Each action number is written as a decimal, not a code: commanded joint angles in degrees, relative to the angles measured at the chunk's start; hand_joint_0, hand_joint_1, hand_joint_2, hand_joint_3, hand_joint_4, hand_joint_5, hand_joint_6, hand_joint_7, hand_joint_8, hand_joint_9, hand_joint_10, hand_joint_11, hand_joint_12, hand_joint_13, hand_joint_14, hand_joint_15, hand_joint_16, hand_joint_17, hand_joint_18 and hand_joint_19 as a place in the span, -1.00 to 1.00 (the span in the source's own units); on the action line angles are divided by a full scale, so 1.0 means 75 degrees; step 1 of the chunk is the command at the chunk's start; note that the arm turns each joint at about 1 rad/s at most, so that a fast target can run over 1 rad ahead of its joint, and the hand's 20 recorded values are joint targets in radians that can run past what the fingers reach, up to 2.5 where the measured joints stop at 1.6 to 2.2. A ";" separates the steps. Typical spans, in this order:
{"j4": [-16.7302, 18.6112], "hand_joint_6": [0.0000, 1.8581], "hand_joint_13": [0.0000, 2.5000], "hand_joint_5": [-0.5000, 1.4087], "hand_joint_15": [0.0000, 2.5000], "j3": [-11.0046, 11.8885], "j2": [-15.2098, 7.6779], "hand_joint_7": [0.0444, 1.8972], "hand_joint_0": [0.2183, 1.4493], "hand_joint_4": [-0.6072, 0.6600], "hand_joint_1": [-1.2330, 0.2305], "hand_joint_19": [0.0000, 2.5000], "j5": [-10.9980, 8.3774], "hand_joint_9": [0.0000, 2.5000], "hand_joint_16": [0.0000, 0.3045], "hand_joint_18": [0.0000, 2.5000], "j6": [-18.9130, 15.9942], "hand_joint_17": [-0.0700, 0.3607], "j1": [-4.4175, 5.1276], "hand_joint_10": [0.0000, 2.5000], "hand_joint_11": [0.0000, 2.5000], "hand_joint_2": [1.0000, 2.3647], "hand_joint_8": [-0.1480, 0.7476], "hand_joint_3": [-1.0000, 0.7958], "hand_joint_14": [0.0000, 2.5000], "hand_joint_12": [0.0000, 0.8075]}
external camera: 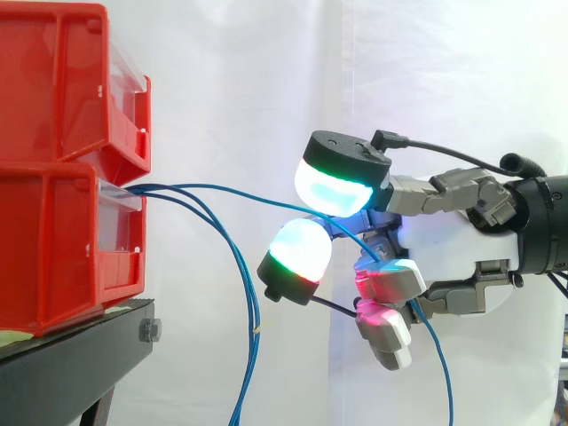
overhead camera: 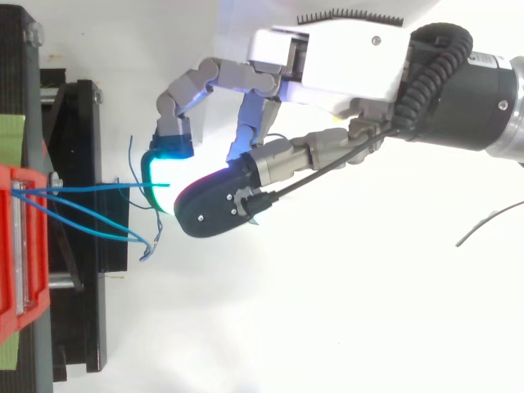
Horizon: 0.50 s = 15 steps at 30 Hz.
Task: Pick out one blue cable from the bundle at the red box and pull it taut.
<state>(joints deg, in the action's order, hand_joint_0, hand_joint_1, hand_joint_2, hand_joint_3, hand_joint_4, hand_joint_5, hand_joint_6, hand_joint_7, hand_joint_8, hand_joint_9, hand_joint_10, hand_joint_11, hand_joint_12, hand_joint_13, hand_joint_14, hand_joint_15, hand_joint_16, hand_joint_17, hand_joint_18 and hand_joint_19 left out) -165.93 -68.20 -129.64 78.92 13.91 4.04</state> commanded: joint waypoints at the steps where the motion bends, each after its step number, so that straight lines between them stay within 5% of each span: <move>1: -0.0013 -0.07 0.02 -0.60 -0.45 0.0000 0.0000 0.01 -0.41 0.08 0.04 -0.41 -0.0023 0.13 -0.65 -0.15 -0.0003 -0.11 0.0000 -0.98 -0.25 -0.99 -0.01 -0.38 -0.98 -0.10; 15: -0.0013 -0.07 0.02 -0.61 -0.45 0.0000 0.0000 0.03 -0.41 0.10 -0.14 -0.42 -0.0117 0.12 -0.64 -0.15 -0.0050 -0.10 0.0012 -0.97 -0.24 -0.98 0.01 -0.20 -0.98 -0.10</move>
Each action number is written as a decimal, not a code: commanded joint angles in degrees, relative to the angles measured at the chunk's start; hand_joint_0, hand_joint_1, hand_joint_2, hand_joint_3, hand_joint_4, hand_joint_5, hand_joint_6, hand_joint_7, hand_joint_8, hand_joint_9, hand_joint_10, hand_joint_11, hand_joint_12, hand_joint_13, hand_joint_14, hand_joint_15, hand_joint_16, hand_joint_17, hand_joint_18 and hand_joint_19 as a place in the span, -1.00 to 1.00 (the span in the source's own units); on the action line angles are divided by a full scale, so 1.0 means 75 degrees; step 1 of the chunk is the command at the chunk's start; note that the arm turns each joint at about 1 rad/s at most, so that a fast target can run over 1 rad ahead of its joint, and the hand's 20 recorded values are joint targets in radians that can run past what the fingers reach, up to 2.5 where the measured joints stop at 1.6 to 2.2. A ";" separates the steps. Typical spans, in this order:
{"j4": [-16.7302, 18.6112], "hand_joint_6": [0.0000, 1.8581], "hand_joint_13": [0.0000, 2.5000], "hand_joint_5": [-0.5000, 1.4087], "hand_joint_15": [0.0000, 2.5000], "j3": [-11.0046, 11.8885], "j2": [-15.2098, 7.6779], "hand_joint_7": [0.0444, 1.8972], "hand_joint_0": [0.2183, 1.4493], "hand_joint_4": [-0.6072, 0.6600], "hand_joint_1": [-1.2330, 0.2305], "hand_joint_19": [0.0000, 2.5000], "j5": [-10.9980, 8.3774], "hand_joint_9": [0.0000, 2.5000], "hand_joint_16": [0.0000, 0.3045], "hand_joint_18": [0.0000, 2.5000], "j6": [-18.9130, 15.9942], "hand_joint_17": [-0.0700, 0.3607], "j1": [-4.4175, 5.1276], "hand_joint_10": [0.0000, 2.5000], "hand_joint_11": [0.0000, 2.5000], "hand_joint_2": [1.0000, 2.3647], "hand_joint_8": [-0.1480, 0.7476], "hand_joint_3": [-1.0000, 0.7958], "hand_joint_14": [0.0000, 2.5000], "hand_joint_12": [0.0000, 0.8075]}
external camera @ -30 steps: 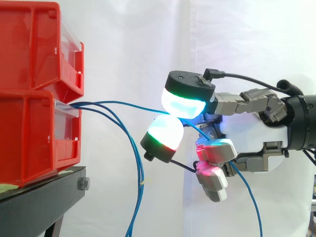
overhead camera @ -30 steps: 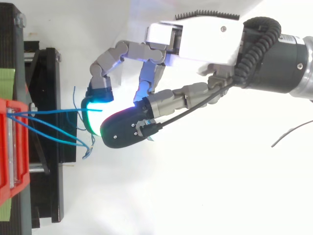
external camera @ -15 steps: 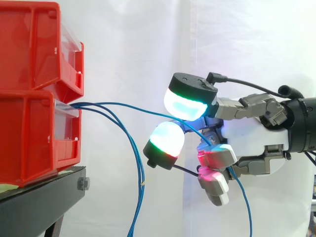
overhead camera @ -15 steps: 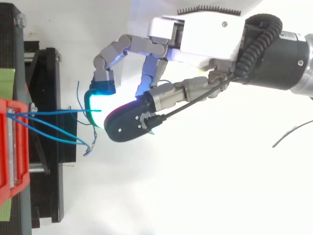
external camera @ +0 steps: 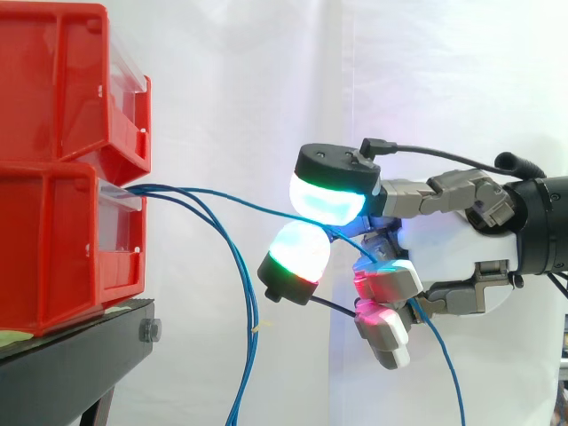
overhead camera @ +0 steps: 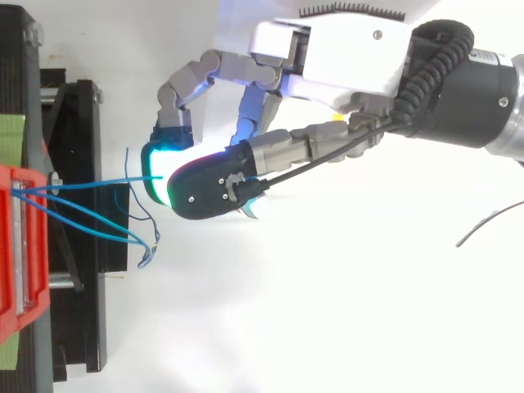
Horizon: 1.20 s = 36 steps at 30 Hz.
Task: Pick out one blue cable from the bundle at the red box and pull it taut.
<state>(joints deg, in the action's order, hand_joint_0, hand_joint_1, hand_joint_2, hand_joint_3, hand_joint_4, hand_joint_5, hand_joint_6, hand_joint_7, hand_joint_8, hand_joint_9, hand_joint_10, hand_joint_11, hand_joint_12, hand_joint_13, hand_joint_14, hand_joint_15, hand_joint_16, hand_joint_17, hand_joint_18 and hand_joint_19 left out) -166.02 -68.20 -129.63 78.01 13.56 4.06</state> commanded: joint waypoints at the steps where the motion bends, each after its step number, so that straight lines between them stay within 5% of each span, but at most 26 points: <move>1: 0.0000 -0.07 0.02 -0.61 -0.44 0.0000 0.0011 0.03 -0.42 0.10 -0.14 -0.42 -0.0007 0.12 -0.64 -0.15 -0.0015 -0.10 0.0021 -0.97 -0.24 -0.98 0.01 -0.19 -0.98 -0.10; 12: 0.0000 -0.05 0.01 -0.62 -0.45 0.0012 0.0011 0.05 -0.39 0.04 -0.32 -0.43 -0.0054 0.09 -0.64 -0.15 -0.0132 -0.11 0.0091 -0.98 -0.24 -0.97 0.02 -0.14 -0.98 -0.12; 24: 0.0000 -0.01 0.01 -0.64 -0.45 0.0012 -0.0001 -0.03 -0.30 -0.31 -0.39 -0.44 -0.0054 0.10 -0.67 -0.16 -0.0413 -0.15 0.0103 -0.98 -0.22 -0.97 -0.05 -0.11 -0.98 -0.17; 36: 0.0000 -0.03 0.01 -0.64 -0.45 0.0012 -0.0001 -0.07 -0.35 -0.04 -0.26 -0.43 -0.0054 0.10 -0.66 -0.16 -0.0472 -0.13 0.0114 -0.98 -0.24 -0.99 -0.04 -0.36 -0.98 -0.14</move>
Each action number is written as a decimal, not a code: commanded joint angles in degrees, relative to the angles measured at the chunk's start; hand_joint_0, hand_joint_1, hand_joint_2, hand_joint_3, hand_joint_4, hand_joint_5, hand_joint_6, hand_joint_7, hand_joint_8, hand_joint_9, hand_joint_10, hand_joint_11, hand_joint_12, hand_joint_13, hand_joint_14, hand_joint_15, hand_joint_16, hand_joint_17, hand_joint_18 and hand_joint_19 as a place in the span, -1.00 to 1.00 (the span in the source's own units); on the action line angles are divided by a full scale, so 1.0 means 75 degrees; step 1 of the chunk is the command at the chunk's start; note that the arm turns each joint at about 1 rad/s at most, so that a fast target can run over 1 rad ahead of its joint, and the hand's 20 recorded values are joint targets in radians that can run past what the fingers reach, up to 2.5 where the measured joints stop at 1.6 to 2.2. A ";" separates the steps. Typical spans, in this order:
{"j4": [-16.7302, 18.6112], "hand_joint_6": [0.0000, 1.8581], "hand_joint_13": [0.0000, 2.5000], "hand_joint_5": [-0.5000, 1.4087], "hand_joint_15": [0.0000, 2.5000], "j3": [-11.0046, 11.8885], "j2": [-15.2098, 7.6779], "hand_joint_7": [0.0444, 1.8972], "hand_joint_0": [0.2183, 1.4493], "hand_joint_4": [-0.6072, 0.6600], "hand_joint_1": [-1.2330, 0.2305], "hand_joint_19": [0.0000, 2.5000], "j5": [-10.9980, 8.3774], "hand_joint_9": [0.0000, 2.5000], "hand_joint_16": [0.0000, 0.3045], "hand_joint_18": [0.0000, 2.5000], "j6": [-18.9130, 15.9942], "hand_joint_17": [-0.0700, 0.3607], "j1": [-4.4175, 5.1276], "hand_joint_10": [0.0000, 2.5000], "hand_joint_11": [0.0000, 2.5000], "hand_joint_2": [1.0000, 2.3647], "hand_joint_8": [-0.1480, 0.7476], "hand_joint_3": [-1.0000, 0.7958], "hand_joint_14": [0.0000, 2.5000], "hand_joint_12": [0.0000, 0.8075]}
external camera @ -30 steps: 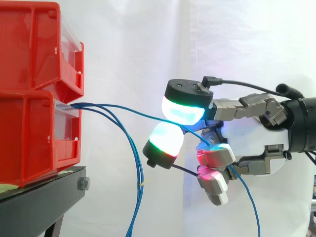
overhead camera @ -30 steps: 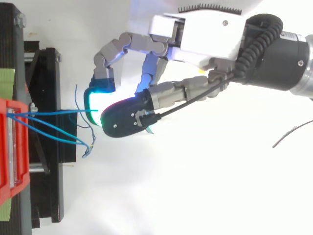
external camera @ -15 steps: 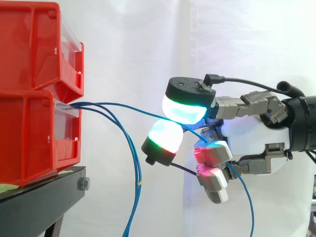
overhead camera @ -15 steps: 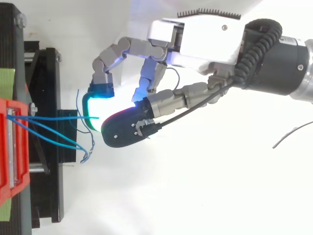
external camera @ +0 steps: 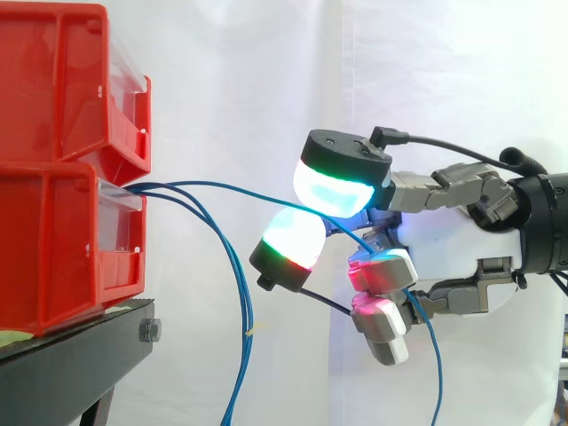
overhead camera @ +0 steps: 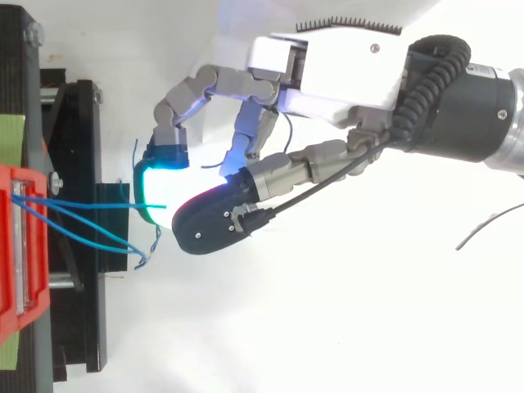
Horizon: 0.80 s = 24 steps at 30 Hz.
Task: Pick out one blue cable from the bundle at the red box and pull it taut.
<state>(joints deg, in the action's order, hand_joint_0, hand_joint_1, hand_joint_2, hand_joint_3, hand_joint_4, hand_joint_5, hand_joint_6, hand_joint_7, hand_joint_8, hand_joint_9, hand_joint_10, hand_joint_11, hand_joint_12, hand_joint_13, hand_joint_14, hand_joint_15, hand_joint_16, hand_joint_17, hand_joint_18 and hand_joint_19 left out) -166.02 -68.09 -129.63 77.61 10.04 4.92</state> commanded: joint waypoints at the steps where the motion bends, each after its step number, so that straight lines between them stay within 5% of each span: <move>1: 0.0000 -0.03 0.01 -0.64 -0.45 -0.0003 -0.0001 -0.07 -0.36 -0.04 -0.26 -0.43 0.0000 0.10 -0.66 -0.16 -0.0002 -0.14 0.0000 -0.98 -0.23 -0.99 -0.04 -0.36 -0.98 -0.15; 24: 0.0000 0.00 0.02 -0.63 -0.45 -0.0003 -0.0001 0.00 -0.28 -0.40 -0.43 -0.45 0.0000 0.12 -0.68 -0.16 -0.0002 -0.16 0.0000 -0.98 -0.22 -0.97 -0.05 -0.10 -0.98 -0.18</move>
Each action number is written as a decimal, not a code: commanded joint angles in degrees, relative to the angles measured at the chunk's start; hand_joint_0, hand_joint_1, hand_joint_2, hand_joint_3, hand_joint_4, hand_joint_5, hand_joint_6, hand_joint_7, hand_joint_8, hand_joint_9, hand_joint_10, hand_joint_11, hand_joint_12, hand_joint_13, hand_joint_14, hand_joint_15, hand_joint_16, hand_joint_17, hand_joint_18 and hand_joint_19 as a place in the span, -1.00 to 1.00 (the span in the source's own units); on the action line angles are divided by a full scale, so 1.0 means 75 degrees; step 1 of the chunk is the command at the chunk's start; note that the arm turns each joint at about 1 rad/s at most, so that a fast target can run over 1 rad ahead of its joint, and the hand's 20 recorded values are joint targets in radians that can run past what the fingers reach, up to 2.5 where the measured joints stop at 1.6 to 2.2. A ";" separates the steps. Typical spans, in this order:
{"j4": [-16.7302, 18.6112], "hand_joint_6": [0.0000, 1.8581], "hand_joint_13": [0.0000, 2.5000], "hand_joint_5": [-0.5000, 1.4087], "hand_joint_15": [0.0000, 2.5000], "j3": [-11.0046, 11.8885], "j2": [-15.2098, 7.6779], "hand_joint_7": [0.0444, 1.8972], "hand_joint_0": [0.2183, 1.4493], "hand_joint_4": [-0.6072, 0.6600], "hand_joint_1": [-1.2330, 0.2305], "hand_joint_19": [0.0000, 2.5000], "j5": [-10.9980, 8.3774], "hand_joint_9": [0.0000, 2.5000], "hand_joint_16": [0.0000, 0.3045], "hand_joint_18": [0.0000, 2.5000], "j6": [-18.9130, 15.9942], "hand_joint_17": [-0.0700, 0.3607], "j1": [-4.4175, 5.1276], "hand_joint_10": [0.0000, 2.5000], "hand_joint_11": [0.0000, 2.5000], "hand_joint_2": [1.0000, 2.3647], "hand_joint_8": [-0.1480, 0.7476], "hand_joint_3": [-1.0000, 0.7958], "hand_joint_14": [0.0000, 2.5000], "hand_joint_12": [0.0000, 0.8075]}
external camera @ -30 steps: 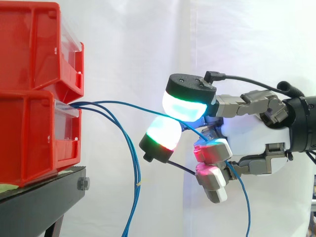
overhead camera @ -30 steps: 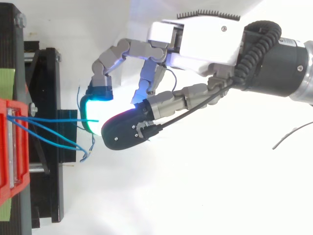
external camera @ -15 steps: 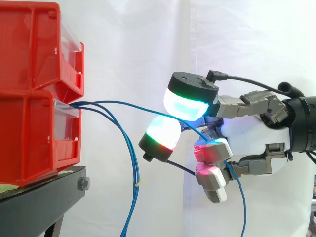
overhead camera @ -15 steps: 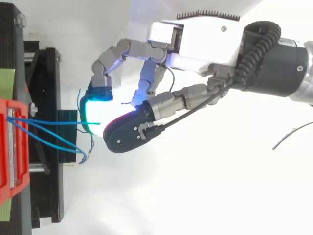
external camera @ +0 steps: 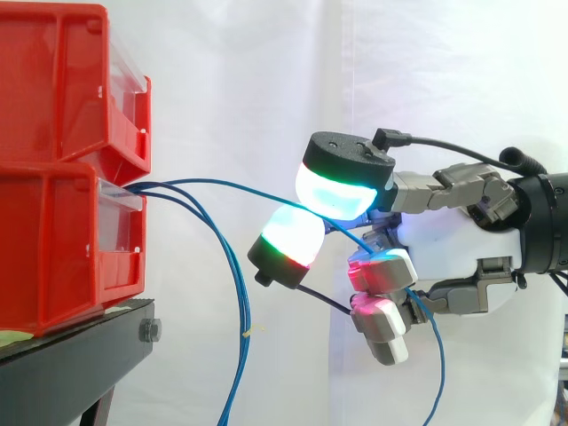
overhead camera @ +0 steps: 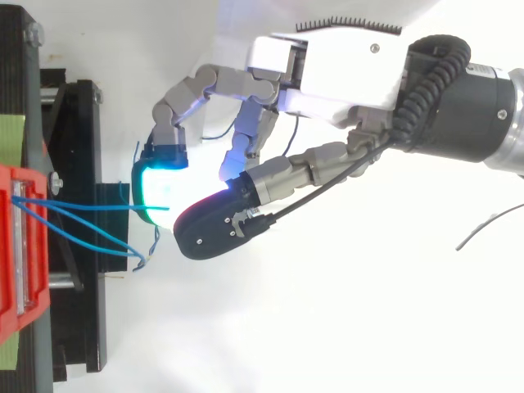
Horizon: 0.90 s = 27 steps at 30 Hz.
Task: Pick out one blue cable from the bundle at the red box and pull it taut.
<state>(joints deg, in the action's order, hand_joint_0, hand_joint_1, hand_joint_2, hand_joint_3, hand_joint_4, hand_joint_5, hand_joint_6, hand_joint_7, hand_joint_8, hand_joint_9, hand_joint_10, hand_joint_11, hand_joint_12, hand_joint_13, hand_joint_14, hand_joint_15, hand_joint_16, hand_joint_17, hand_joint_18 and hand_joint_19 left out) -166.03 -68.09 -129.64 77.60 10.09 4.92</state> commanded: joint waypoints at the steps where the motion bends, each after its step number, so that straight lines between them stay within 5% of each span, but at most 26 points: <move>1: 0.0000 0.00 0.02 -0.63 -0.45 -0.0003 0.0000 -0.01 -0.27 -0.41 -0.43 -0.45 0.0001 0.12 -0.68 -0.16 -0.0009 -0.16 0.0000 -0.97 -0.21 -0.97 -0.06 -0.10 -0.98 -0.18; 27: -0.0035 0.00 0.22 -0.62 -0.21 0.0009 0.0000 0.01 -0.27 -0.42 -0.42 -0.40 0.0013 0.25 -0.72 -0.11 -0.0548 -0.24 0.0000 -0.97 -0.02 -0.97 -0.05 -0.03 -0.98 -0.21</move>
<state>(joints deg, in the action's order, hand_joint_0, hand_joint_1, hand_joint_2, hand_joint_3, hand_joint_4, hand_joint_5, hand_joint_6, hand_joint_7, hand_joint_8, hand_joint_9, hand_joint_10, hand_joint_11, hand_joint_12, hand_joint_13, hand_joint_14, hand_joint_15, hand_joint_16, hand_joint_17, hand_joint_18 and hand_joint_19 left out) -166.08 -68.09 -129.64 77.63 6.51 4.92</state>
